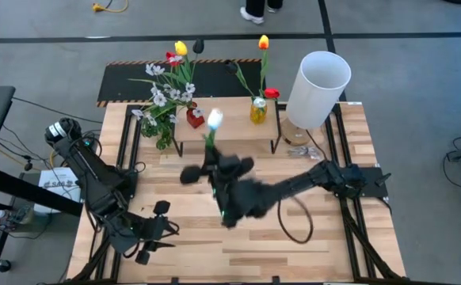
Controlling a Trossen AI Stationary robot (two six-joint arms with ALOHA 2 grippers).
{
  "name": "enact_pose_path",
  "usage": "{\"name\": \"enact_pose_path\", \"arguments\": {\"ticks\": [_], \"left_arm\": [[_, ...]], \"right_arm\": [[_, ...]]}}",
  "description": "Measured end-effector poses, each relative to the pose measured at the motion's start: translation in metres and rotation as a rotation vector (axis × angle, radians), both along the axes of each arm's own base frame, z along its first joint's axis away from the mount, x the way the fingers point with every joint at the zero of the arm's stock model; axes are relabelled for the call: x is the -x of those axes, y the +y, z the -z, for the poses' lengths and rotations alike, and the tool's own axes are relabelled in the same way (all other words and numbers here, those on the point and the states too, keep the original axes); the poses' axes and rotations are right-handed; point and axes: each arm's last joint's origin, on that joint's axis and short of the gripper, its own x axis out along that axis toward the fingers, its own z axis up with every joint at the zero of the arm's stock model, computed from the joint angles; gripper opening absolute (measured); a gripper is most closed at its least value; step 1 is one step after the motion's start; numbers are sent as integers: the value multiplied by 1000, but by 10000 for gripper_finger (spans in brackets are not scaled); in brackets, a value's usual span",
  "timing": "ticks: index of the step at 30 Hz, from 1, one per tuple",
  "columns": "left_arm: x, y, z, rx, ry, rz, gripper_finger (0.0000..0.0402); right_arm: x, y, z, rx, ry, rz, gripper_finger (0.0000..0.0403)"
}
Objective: Pick and place flowers into a vace then onto a shelf
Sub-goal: Put the white flower into the yellow vase on the shelf
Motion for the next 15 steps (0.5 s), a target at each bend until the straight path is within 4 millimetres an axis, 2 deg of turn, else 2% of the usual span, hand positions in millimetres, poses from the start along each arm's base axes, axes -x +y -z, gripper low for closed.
{"name": "enact_pose_path", "arguments": {"ticks": [5,8,10,12,15], "left_arm": [[5,-4,0,-21,-5,46,155],[6,-5,0,-24,-2,64,155],[5,-5,0,-24,-2,64,155],[5,-5,0,-24,-2,64,155],[6,-5,1,-21,8,75,155]], "right_arm": [[3,38,38,-45,-101,-74,1],[10,52,59,-60,-128,-106,1],[5,61,77,-65,-145,-110,1],[1,67,94,-36,-71,-126,1],[-10,71,116,-29,-62,-117,1]]}}
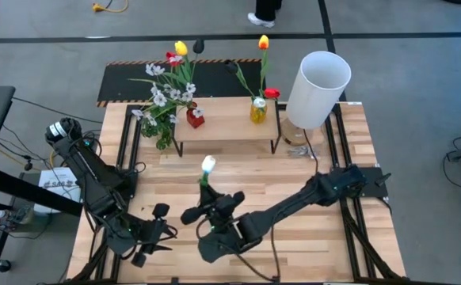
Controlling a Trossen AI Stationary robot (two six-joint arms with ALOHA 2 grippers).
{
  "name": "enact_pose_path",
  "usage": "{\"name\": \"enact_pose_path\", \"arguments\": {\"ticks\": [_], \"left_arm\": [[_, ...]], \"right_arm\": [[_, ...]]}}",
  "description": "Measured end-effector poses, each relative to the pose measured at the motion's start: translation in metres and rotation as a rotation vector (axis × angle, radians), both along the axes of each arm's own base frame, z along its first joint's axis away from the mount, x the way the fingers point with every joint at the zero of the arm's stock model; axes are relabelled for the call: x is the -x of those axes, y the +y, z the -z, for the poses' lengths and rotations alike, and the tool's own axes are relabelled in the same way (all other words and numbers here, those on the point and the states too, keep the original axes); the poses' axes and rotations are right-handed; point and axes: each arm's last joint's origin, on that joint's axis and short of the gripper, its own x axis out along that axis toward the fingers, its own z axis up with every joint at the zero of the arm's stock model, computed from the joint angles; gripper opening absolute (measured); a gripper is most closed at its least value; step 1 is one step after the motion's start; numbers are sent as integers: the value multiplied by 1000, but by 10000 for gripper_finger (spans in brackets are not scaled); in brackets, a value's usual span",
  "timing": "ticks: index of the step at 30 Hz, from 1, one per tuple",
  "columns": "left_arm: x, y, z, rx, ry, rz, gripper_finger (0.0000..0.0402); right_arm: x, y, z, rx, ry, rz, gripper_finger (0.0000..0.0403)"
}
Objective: Pick and place flowers into a vace then onto a shelf
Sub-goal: Put the white flower into the yellow vase on the shelf
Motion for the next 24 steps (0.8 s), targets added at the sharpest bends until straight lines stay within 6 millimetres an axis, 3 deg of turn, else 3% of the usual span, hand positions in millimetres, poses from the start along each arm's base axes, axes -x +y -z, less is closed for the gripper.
{"name": "enact_pose_path", "arguments": {"ticks": [7,13,16,21,24], "left_arm": [[1,0,0,8,12,6,155],[2,-1,2,19,49,45,155],[3,0,3,8,63,41,155],[4,1,5,1,79,32,155],[4,1,5,0,79,30,155]], "right_arm": [[-24,1,57,19,38,17,1],[-38,-34,73,64,134,87,1],[-39,-53,70,123,270,118,1],[-26,-87,29,160,369,173,1],[-21,-103,20,170,408,200,1]]}}
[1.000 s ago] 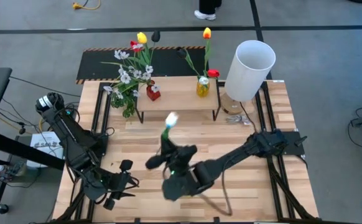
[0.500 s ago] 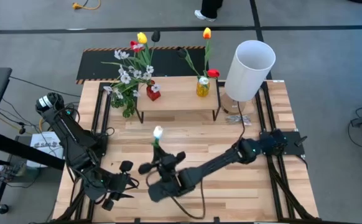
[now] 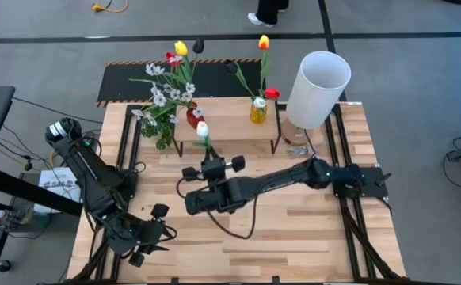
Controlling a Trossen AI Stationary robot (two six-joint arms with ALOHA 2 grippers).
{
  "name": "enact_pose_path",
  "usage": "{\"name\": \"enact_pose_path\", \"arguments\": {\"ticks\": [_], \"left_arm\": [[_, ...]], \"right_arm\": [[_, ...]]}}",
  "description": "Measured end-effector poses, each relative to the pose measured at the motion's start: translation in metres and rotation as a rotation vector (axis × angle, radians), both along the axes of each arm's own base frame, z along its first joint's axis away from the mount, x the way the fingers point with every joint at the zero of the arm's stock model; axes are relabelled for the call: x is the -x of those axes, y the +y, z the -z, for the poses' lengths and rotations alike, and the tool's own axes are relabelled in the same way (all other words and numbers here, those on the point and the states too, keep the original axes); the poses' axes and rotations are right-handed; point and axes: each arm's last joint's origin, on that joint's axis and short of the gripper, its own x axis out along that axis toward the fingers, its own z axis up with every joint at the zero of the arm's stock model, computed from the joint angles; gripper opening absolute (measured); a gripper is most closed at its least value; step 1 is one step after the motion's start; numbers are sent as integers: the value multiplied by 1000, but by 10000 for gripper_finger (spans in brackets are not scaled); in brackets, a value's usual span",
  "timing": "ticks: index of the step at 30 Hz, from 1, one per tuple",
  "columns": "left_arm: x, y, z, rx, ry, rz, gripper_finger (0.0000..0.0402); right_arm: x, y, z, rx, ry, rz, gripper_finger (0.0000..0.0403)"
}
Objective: Pick and place flowers into a vace then onto a shelf
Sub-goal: Put the white flower into the yellow vase on the shelf
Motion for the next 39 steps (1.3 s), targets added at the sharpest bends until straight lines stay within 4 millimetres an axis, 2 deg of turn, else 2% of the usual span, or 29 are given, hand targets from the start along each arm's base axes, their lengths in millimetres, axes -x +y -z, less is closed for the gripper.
{"name": "enact_pose_path", "arguments": {"ticks": [3,7,11,16,24,34,39], "left_arm": [[0,0,0,-1,-1,-2,155],[-1,1,0,-10,-14,-19,155],[-1,1,0,-13,-19,-25,155],[-1,1,0,-12,-21,-26,155],[-4,3,-1,-15,-26,-36,155],[-9,7,-1,-35,-35,-47,155],[-9,8,-1,-42,-35,-46,155]], "right_arm": [[5,-11,-5,9,48,13,1],[15,-22,-26,8,36,33,1],[23,-35,-35,13,61,53,1],[41,-50,-64,13,56,77,1],[62,-81,-101,1,14,135,1],[67,-126,-107,3,36,237,1],[69,-142,-106,6,64,273,1]]}}
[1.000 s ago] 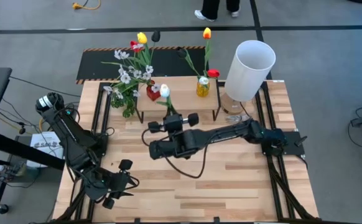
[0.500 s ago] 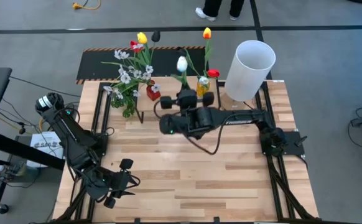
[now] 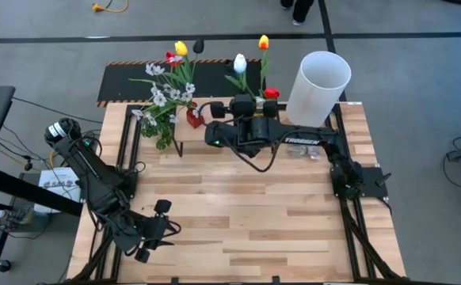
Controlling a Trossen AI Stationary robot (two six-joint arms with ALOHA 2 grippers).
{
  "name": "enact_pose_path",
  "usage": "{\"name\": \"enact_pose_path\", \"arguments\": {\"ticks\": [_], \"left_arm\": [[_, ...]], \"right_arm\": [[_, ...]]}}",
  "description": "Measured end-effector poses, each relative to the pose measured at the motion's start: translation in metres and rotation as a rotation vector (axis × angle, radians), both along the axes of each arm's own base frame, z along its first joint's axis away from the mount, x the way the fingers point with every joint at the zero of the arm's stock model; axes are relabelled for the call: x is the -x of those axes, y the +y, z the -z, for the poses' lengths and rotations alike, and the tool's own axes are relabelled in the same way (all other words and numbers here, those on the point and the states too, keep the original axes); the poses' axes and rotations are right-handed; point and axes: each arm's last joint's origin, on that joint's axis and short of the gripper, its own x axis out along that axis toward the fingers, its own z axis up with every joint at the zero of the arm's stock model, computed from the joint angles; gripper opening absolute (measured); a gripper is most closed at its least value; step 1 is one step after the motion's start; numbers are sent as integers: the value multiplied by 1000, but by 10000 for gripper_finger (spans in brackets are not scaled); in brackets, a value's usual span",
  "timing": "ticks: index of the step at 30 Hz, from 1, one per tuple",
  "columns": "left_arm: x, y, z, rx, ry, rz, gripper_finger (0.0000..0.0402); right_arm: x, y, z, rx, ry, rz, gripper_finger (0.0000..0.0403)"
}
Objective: Pick and place flowers into a vace then onto a shelf
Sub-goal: Put the white flower into the yellow vase on the shelf
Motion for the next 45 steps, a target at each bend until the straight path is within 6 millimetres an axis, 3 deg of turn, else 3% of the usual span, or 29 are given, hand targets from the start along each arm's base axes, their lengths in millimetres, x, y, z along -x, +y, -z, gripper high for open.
{"name": "enact_pose_path", "arguments": {"ticks": [11,25,34,45], "left_arm": [[0,1,0,-18,-13,-13,155],[-1,1,0,-28,-27,-34,155],[-1,1,0,-26,-27,-36,155],[-1,1,0,-31,-29,-31,155]], "right_arm": [[5,-32,2,0,21,74,3],[8,-50,6,-3,65,118,2],[7,-45,6,-2,64,105,1],[1,5,5,2,34,-12,1]]}}
